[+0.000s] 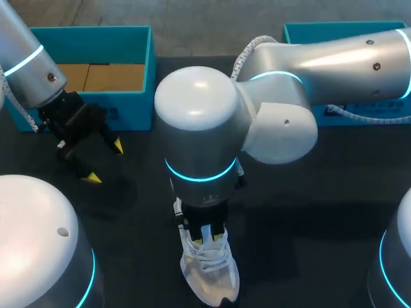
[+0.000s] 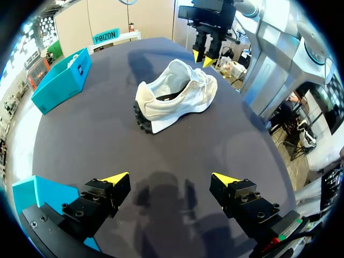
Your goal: Take the shoe out of the shoebox, open the shoe tongue, remove and reinsert the insole, then place the shoe into the shoebox
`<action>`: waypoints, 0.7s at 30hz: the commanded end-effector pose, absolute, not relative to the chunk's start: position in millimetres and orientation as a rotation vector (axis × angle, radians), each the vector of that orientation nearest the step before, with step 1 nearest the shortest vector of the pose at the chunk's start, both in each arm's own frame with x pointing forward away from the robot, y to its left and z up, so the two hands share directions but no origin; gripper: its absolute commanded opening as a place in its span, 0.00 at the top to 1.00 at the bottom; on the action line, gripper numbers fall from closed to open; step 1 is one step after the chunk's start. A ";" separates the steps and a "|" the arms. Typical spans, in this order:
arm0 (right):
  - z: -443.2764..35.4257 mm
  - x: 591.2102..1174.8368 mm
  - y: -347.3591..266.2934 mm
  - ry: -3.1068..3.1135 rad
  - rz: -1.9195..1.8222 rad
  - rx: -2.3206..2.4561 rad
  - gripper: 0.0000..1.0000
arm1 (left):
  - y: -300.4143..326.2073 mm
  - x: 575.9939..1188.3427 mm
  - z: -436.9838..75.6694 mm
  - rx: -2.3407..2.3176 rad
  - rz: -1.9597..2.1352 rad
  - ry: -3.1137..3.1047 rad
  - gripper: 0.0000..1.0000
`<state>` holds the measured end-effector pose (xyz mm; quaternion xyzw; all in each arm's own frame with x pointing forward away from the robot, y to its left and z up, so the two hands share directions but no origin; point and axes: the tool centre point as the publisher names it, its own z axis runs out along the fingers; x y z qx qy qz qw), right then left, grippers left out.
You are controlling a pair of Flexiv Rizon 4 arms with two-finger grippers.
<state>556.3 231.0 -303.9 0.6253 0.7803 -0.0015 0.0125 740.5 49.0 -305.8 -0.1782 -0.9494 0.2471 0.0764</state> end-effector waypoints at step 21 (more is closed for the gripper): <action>-338.4 602.7 239.3 2.457 0.042 1.947 0.86 | 49.4 739.1 -305.5 -0.534 0.738 -2.849 0.00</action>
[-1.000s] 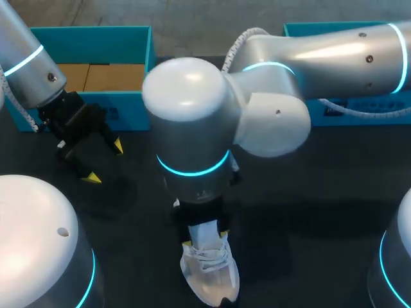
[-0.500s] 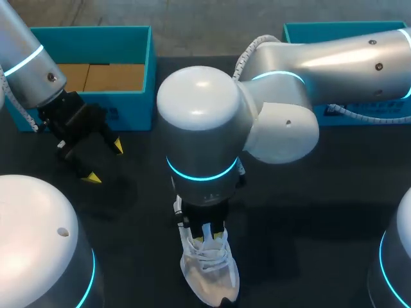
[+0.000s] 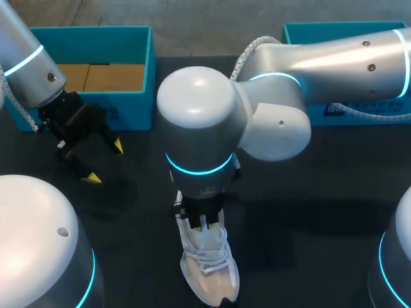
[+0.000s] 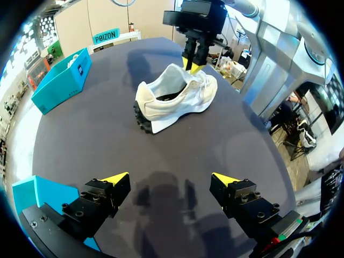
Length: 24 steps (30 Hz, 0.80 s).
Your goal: Take the shoe out of the shoebox, open the shoe tongue, remove and reinsert the insole, then place the shoe into the shoebox
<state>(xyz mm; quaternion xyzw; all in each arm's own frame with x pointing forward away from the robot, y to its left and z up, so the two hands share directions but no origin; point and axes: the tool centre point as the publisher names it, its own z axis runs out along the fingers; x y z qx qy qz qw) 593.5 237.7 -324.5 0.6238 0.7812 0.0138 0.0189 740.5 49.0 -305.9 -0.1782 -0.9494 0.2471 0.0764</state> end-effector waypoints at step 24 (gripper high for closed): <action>-341.5 610.6 247.5 2.479 0.014 1.917 0.76 | 49.4 739.1 -305.5 -0.534 0.738 -2.849 0.00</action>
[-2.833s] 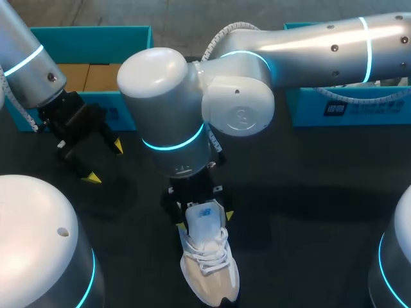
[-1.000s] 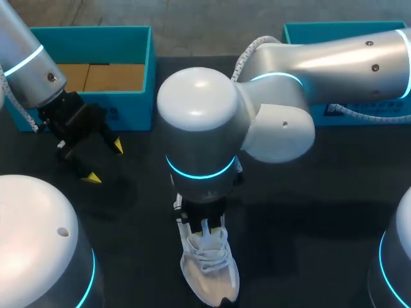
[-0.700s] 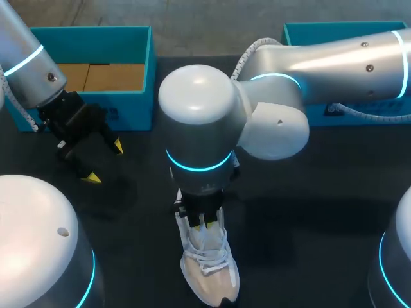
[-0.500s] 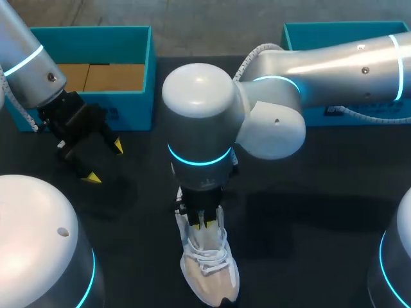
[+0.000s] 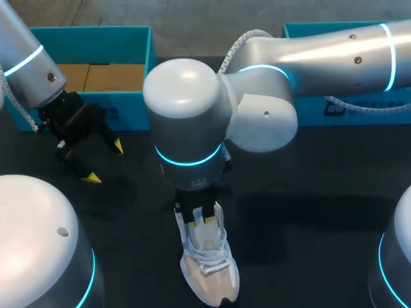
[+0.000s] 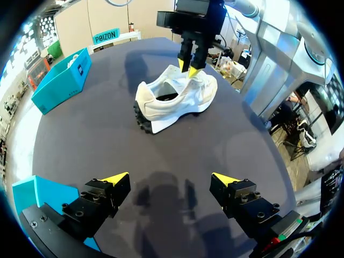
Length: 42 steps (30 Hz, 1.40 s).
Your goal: Take the shoe out of the shoebox, open the shoe tongue, remove and reinsert the insole, then place the shoe into the shoebox
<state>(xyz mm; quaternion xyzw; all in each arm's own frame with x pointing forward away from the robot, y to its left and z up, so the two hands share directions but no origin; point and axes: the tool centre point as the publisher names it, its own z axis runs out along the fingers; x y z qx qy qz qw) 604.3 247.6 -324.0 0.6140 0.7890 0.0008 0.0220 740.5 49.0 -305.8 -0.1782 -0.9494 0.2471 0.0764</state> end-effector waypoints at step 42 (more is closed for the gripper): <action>-245.2 629.2 250.3 3.064 0.299 0.712 0.00 | 49.4 739.1 -305.5 -0.534 0.738 -2.849 0.00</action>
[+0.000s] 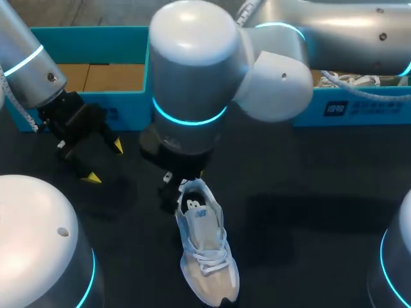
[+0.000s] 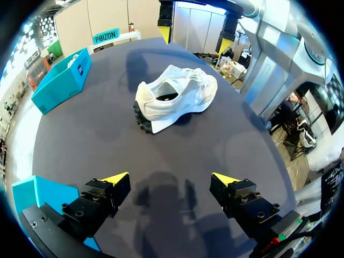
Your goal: Take the shoe out of the shoebox, open the shoe tongue, remove and reinsert the insole, then place the shoe into the shoebox
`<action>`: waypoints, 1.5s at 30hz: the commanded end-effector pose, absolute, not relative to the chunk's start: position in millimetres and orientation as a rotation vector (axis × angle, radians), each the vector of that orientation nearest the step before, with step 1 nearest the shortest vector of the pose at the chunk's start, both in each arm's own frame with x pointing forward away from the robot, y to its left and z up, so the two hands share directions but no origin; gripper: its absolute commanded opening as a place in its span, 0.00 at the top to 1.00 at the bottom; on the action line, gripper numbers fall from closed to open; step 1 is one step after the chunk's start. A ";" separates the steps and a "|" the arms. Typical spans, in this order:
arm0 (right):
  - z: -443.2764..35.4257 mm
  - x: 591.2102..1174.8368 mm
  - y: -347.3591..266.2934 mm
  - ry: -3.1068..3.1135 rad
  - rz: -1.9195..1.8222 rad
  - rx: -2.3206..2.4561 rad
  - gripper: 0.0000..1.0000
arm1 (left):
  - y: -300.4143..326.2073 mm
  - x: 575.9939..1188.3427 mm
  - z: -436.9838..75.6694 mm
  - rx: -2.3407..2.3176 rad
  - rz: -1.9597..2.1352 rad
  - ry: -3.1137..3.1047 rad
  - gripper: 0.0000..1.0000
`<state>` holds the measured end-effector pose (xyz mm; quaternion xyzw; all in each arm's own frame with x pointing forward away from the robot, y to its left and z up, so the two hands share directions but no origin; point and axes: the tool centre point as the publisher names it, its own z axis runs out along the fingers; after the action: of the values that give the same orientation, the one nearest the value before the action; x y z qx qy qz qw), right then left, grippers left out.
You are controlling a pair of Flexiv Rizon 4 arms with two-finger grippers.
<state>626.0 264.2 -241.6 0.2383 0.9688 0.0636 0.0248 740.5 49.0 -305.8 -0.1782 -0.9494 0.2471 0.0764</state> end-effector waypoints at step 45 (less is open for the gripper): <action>-306.3 726.8 262.8 2.947 0.093 -0.241 0.00 | 49.4 739.1 -305.5 -0.534 0.738 -2.849 0.00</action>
<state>719.7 266.3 -300.6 -0.0785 0.9919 0.0128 0.0995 740.5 49.0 -305.8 -0.1782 -0.9494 0.2470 0.0764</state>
